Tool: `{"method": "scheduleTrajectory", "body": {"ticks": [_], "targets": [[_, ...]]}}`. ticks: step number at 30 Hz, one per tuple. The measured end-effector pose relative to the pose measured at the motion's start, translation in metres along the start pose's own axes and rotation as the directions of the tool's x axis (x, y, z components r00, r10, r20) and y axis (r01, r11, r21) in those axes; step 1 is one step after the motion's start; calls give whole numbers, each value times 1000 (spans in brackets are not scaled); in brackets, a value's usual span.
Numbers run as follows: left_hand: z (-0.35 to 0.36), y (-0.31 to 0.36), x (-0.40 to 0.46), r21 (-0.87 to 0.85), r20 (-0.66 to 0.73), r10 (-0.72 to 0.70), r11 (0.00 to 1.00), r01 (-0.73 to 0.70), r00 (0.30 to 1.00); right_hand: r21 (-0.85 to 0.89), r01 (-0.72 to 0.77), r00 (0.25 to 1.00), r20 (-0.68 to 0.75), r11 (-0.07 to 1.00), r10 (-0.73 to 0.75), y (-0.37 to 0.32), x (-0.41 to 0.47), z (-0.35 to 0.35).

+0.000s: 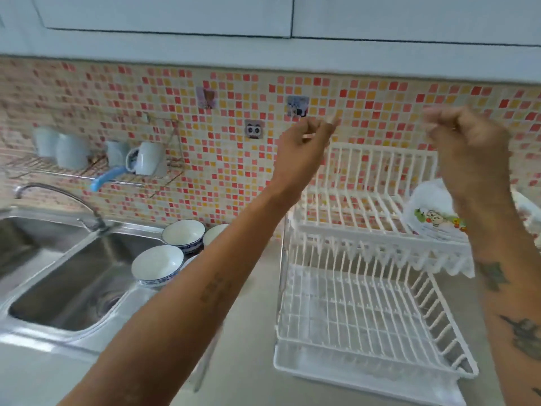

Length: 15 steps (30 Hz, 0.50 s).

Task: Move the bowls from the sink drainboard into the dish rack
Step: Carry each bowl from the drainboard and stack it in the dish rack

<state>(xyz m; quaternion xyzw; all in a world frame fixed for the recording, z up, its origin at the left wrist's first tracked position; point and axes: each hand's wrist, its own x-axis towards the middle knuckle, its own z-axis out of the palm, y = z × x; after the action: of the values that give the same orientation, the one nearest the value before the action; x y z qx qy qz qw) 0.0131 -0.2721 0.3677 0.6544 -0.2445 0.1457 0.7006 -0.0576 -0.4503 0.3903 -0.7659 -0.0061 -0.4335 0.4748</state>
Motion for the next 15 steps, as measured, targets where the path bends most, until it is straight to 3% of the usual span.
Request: {"method": "scheduleTrajectory", "body": {"ticks": [5,8,12,15], "targets": [[-119,-33,0,51,-198,-140,987,153,970,237,1,965,254,972,-63,-51,-33,107],[-182,-64,-9,41,-272,-312,941,335,910,308,-112,905,425,945,-32,-59,-63,173],[-242,-112,-27,-13,-211,-621,774,633,755,199,-342,736,665,918,130,-29,-97,272],[-276,-160,-46,-9,-164,-776,618,786,609,70,-520,616,722,851,316,13,-115,331]]}}
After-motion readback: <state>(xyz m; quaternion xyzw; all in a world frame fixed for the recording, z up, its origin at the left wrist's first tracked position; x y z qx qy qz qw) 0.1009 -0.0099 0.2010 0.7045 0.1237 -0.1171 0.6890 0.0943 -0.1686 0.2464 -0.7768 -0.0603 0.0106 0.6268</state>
